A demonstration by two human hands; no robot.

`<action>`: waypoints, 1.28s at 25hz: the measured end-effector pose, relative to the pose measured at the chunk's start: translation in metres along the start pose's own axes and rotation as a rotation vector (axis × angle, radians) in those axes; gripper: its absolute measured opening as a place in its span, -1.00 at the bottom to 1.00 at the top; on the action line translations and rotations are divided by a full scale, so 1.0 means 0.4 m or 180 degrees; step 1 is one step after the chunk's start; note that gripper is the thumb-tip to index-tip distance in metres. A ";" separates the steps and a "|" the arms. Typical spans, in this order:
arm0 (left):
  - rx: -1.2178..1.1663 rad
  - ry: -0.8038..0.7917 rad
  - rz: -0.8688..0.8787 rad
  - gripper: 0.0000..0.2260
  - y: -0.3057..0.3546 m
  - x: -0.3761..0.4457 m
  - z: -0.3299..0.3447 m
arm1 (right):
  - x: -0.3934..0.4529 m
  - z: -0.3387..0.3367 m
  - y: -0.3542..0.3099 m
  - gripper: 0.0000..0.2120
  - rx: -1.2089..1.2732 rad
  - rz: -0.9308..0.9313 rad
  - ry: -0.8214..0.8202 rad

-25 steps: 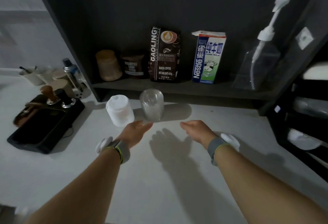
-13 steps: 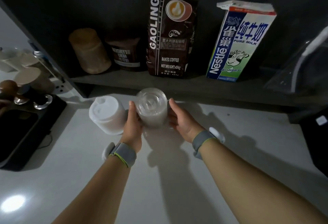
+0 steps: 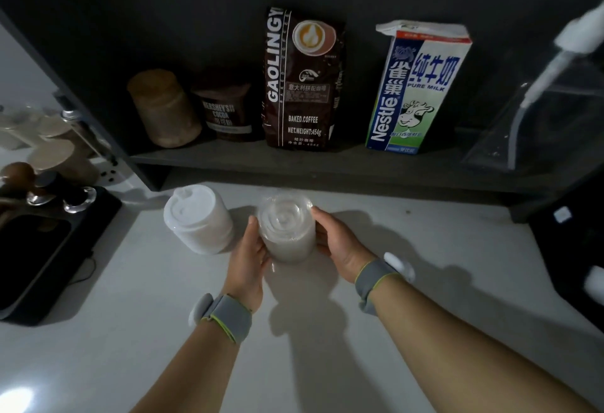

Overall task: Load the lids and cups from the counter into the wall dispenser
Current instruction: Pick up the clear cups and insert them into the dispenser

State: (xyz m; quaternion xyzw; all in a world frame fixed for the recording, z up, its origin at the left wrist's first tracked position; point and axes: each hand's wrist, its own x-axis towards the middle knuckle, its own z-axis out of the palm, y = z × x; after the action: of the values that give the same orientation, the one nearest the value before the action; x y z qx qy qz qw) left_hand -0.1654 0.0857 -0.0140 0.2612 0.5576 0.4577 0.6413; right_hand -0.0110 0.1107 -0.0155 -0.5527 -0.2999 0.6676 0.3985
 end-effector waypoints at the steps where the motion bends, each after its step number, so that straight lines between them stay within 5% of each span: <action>1: 0.0010 -0.0018 0.0007 -0.67 -0.009 -0.029 0.000 | -0.028 -0.002 0.012 -0.72 0.0047 0.0038 0.0036; 6: -0.0001 -0.0171 -0.0051 -0.65 -0.055 -0.169 -0.010 | -0.187 -0.023 0.071 -0.77 0.0176 0.0143 0.0196; 16: 0.0479 -0.0971 0.0301 -0.74 -0.117 -0.494 0.145 | -0.597 -0.208 0.106 -0.78 0.0428 -0.0570 0.0766; 26: 0.0495 -0.2021 0.0782 -0.72 -0.118 -0.703 0.580 | -0.921 -0.558 -0.043 -0.80 0.0707 -0.1560 0.1319; 32: 0.0158 -0.2389 0.0993 -0.64 -0.141 -0.720 0.813 | -0.975 -0.770 -0.133 -0.75 0.0394 -0.1957 0.1203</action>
State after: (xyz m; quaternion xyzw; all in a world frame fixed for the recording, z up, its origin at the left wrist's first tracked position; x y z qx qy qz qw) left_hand 0.1735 -0.1351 0.1540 0.5070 0.2494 0.4088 0.7167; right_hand 0.3285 -0.2119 0.1595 -0.5252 -0.3321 0.4197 0.6616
